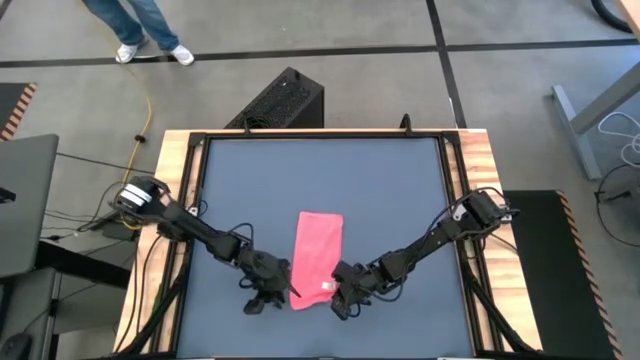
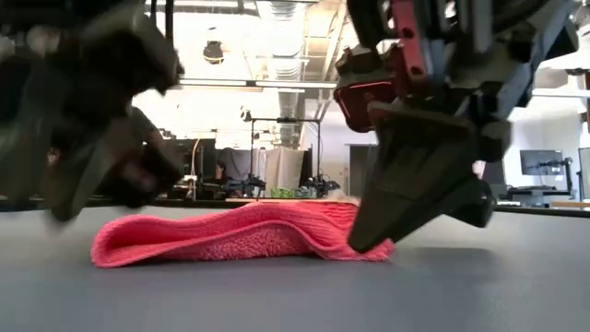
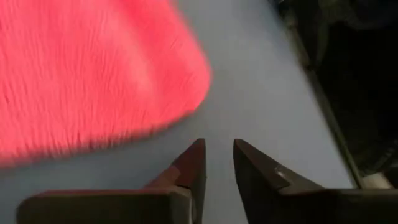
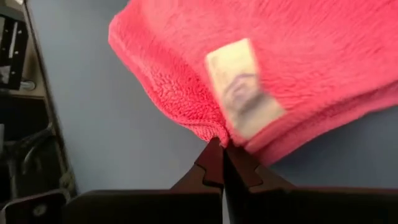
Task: Roll towel into tight, uniform cylinder
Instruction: Roll the red towel
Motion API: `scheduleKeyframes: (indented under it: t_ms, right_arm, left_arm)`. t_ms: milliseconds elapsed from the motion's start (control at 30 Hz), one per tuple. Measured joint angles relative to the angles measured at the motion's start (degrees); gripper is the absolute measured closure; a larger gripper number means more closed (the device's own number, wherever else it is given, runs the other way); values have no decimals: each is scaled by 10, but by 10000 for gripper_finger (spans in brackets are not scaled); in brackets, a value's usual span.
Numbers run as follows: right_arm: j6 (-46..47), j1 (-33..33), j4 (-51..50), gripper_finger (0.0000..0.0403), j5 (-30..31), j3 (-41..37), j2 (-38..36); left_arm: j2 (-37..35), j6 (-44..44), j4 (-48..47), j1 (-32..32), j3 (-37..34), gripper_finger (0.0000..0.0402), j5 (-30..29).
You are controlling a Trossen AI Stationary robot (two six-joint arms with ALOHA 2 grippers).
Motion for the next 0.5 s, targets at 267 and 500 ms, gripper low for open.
scheduleKeyframes:
  t_ms: [267,500]
  right_arm:
    - [11,0,12,385,-11,0,0]
    - [-4,0,19,385,-24,0,1]
  left_arm:
    - [-62,204,-7,-67,2,307,-131]
    - [-19,336,32,-136,2,306,-298]
